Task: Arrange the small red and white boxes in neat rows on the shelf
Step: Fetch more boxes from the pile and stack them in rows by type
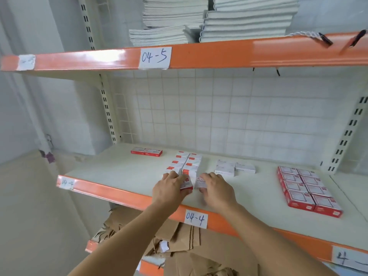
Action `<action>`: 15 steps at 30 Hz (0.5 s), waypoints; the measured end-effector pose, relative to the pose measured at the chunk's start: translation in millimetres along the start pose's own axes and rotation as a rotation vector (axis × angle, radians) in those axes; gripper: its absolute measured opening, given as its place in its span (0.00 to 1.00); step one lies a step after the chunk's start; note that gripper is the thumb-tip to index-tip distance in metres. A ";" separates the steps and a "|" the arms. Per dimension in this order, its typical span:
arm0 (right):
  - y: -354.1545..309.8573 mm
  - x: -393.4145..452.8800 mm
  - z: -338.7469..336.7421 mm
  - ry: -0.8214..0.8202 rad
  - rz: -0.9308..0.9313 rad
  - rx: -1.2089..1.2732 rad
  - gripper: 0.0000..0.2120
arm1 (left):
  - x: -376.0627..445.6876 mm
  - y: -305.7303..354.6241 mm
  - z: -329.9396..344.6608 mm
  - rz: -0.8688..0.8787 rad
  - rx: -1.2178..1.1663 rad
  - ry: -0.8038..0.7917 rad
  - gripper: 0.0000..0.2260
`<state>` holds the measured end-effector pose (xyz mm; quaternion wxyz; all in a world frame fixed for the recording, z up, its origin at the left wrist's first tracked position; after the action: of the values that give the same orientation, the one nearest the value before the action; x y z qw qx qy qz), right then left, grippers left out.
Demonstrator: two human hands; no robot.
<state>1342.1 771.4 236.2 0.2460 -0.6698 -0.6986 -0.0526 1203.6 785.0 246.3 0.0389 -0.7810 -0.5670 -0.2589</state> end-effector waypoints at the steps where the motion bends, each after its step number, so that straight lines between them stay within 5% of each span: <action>1: 7.5 -3.6 -2.6 -0.006 0.028 -0.018 0.19 | 2.4 6.2 4.5 0.026 -0.024 -0.006 0.21; 15: 80.6 -42.1 -27.8 -0.094 0.143 -0.053 0.19 | 16.5 84.6 40.4 0.161 -0.219 -0.067 0.20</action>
<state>1426.5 729.8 222.4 0.1983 -0.7261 -0.6580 -0.0221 1298.5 783.6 238.6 -0.0448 -0.8319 -0.4718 -0.2887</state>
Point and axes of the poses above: each hand's wrist, its own x-axis towards the middle knuckle, its own z-axis out of the palm, y = z × x, the point moved 7 cm from there along x, towards the middle knuckle, and after that the axes turned 9 degrees about y, right-handed, at the moved point
